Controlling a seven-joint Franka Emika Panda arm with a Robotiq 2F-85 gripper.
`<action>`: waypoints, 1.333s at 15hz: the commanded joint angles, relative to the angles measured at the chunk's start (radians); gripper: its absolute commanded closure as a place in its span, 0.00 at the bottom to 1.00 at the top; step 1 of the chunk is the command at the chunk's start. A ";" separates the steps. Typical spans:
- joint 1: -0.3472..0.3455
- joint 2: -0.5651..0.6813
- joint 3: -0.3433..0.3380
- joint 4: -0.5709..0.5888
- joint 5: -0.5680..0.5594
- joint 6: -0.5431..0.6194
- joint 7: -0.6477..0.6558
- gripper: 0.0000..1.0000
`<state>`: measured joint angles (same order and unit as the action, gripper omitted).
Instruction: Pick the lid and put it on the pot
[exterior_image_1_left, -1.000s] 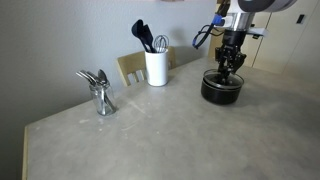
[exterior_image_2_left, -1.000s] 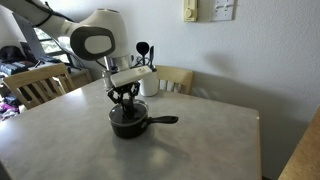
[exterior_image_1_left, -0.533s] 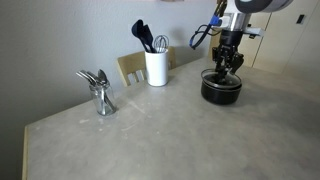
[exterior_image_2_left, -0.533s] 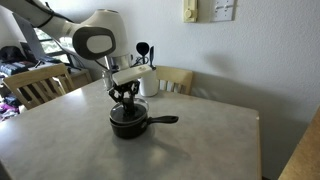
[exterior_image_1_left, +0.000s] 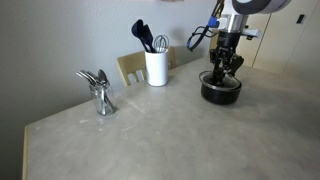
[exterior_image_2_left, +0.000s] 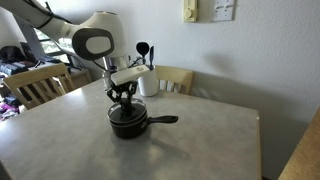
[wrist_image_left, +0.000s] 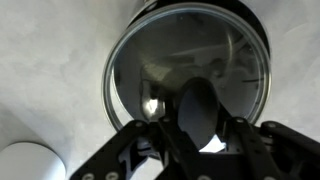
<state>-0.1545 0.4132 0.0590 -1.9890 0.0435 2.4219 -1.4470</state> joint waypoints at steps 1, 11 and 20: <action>-0.008 0.011 -0.002 0.011 -0.011 -0.016 -0.019 0.85; -0.020 0.002 -0.017 -0.014 -0.008 -0.003 -0.018 0.85; -0.006 -0.047 -0.033 -0.040 -0.062 -0.075 0.002 0.08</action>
<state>-0.1674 0.4189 0.0329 -1.9989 0.0178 2.3872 -1.4429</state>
